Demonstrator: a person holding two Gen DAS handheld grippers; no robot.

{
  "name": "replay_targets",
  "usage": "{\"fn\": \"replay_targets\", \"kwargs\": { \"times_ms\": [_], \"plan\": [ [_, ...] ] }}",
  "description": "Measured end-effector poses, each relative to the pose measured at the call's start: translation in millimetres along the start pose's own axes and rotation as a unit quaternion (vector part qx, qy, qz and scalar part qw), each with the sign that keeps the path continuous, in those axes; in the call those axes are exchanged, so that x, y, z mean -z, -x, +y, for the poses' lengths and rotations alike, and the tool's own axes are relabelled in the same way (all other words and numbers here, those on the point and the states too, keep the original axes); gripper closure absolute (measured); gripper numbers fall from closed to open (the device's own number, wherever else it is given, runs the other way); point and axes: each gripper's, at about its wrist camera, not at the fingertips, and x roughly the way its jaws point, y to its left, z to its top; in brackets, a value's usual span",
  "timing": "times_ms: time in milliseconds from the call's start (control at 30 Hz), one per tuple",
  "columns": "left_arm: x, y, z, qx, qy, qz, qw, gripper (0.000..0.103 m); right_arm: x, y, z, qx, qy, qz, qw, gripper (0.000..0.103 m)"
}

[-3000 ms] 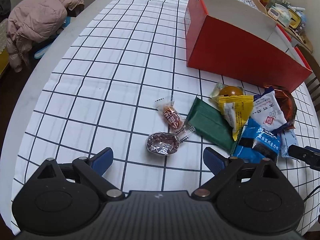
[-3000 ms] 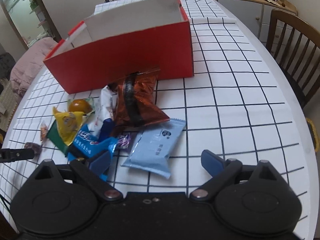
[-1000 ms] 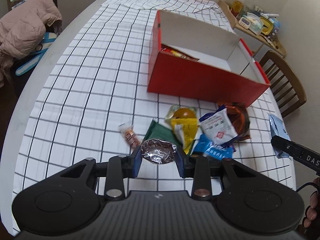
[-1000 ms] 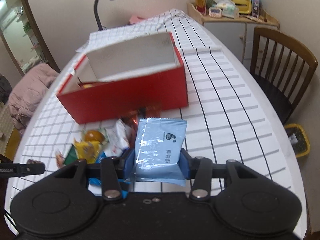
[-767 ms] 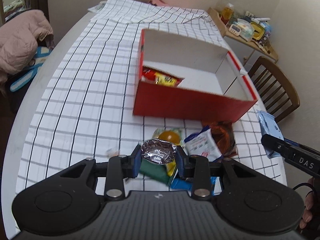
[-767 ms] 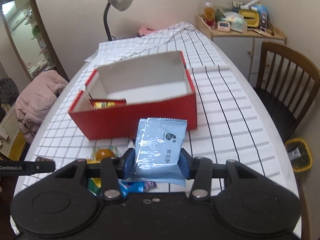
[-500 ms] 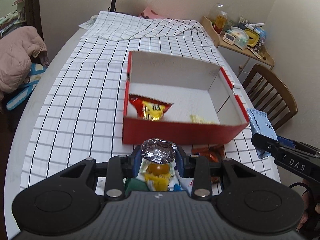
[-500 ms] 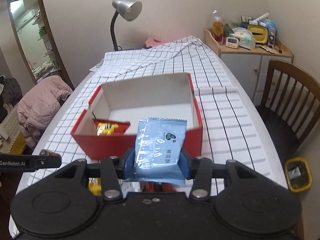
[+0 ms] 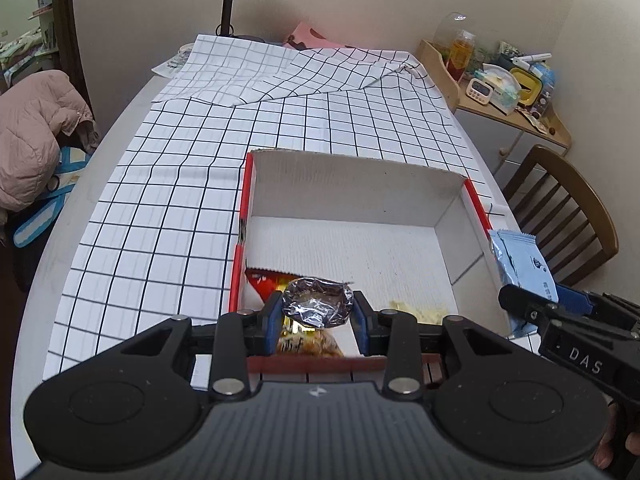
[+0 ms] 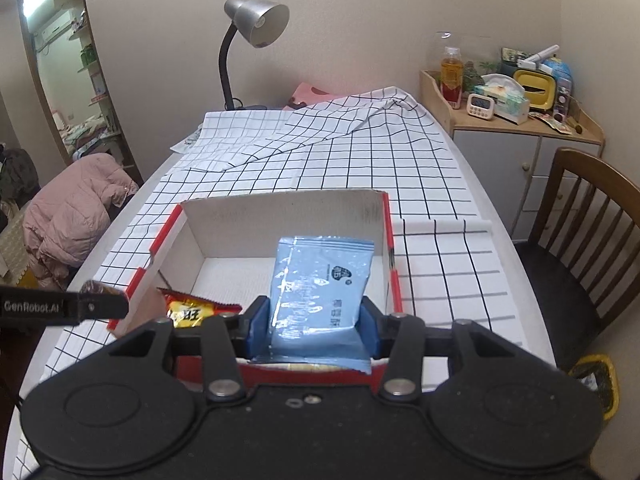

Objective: Organize snacks
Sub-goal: 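Carry both items into the red box and open both grippers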

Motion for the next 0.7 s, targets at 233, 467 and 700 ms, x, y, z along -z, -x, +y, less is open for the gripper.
{"fn": "replay_targets", "kwargs": {
  "times_ms": [233, 467, 700],
  "plan": [
    [-17.0, -35.4, -3.5, -0.006, 0.007, 0.024, 0.9997, 0.069, -11.9, -36.8, -4.6, -0.006, 0.010, 0.032, 0.999, 0.057],
    [-24.6, -66.9, -6.2, -0.024, 0.004, 0.046, 0.9986, 0.069, -12.5, -72.9, -1.1, -0.011, 0.035, 0.074, 0.997, 0.057],
    [-24.3, -88.6, -8.6, -0.034, -0.006, 0.070, 0.9969, 0.069, -7.2, -99.2, 6.1, -0.025, 0.055, 0.115, 0.992, 0.057]
  ]
}}
